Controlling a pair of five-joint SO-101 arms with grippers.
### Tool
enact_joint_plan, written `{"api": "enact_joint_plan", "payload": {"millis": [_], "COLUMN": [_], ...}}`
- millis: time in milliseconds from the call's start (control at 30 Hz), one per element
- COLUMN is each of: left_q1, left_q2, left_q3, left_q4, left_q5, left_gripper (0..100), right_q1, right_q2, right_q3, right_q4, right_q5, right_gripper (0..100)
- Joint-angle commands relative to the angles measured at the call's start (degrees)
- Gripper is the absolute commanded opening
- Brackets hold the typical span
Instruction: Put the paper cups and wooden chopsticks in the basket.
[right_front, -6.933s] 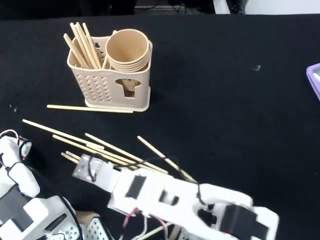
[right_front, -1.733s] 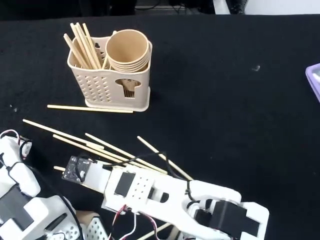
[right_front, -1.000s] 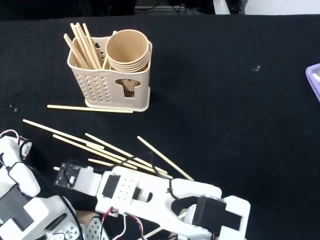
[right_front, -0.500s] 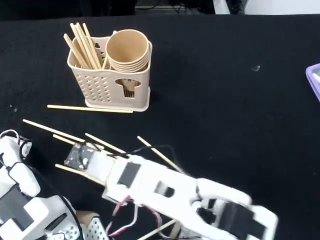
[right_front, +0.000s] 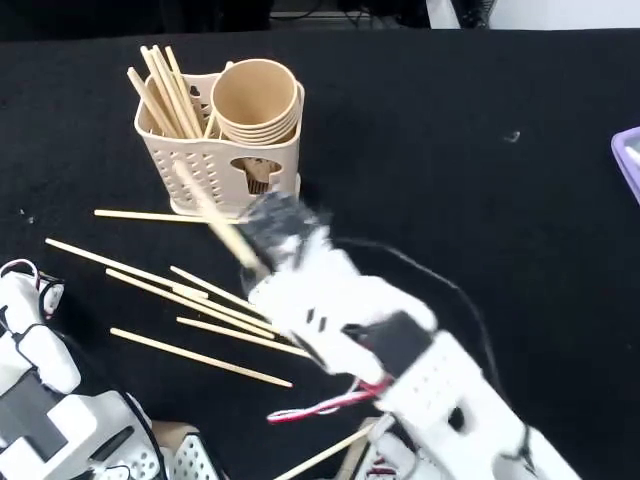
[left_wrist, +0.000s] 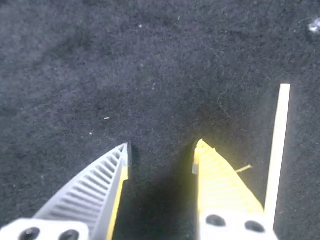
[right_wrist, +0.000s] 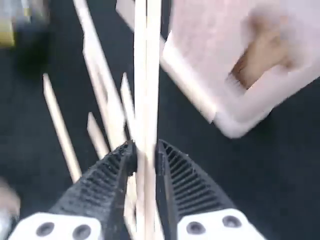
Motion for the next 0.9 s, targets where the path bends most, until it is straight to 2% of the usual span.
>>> {"api": "enact_joint_plan", "payload": {"millis": [0, 233, 367, 467, 667, 867], "left_q1": [0.75, 0.75, 0.75, 0.75, 0.84, 0.84], "left_q2": [0.26, 0.26, 0.26, 0.26, 0.26, 0.26], "left_q3": [-3.12, -3.12, -3.12, -3.12, -3.12, -3.12], "left_q4": [-0.18, -0.18, -0.18, -0.18, -0.18, -0.18], "left_q5": [0.09, 0.09, 0.09, 0.09, 0.09, 0.09], "left_gripper": [21, 21, 21, 21, 21, 21], "right_q1": [2.55, 2.73, 2.73, 2.81, 5.63, 8.97], "right_q2": [-7.25, -0.04, 11.74, 22.02, 42.33, 57.10], "right_q3": [-3.82, -4.26, -10.24, -19.12, -39.08, -48.84], "right_q4": [-14.42, -45.89, -57.14, -60.57, -60.57, -60.57], "right_q5": [0.26, -3.96, -4.22, -3.87, -3.78, -4.04], "right_gripper": [1.1, 1.1, 1.1, 1.1, 1.1, 1.1]}}
